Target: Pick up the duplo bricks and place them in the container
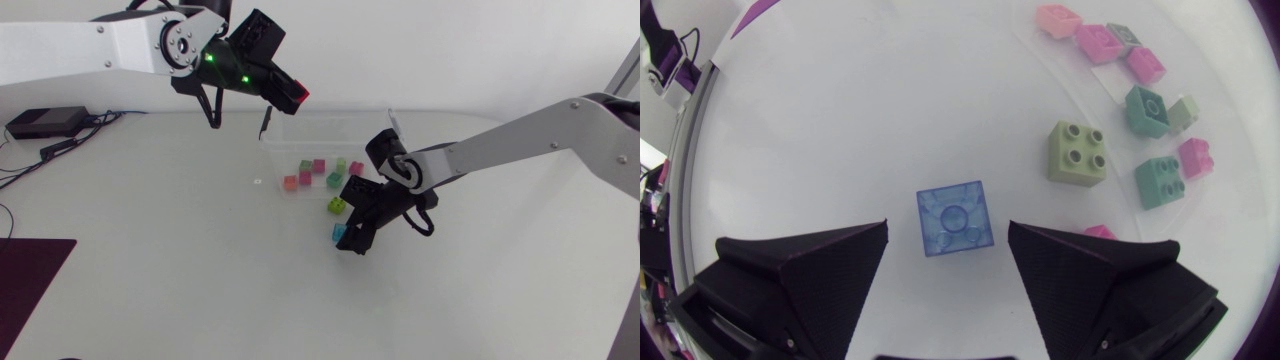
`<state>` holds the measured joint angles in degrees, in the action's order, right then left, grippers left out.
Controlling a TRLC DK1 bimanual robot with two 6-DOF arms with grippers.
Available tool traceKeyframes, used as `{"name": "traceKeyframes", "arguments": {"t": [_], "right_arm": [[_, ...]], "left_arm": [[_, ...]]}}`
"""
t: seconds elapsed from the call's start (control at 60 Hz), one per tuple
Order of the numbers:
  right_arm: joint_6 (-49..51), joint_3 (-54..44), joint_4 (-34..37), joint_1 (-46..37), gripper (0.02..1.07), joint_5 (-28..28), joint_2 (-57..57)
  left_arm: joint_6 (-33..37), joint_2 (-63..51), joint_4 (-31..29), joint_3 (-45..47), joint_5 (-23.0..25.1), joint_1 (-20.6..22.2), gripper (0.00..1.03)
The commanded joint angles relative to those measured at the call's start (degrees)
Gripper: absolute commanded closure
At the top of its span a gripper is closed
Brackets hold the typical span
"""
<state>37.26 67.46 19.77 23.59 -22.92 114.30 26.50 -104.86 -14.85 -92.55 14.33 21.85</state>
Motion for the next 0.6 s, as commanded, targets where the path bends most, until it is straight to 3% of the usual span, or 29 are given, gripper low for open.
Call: {"name": "traceKeyframes", "arguments": {"t": [0.0,0.117,0.2,0.3,0.35,0.433,0.583], "right_arm": [[1.8,1.2,1.2,0.4,0.35,-0.5,1.7],[1.9,0.5,1.3,0.6,0.63,-0.8,2.2],[1.9,-0.6,1.0,0.7,0.81,-1.0,1.6],[1.9,-2.4,1.2,0.0,0.82,-1.4,-1.4],[1.9,-3.5,1.4,-0.5,0.82,-1.5,-3.7],[1.7,-4.6,2.3,-1.6,0.82,-1.9,-7.9],[1.3,-4.5,5.3,-4.3,0.82,-3.3,-15.2]], "left_arm": [[-2.5,-3.8,1.0,-2.5,0.1,-1.3,0.72],[-3.5,-7.3,1.4,-4.9,-0.9,-2.5,0.69],[-3.5,-8.7,2.2,-5.1,-1.8,-2.6,0.56],[-3.5,-9.3,2.4,-5.4,-2.3,-2.3,0.24],[-3.5,-9.3,2.4,-5.3,-2.7,-2.2,0.14],[-3.4,-8.9,2.4,-4.7,-2.7,-2.0,0.07],[-3.1,-5.0,2.5,-1.0,-2.7,-1.6,0.06]]}}
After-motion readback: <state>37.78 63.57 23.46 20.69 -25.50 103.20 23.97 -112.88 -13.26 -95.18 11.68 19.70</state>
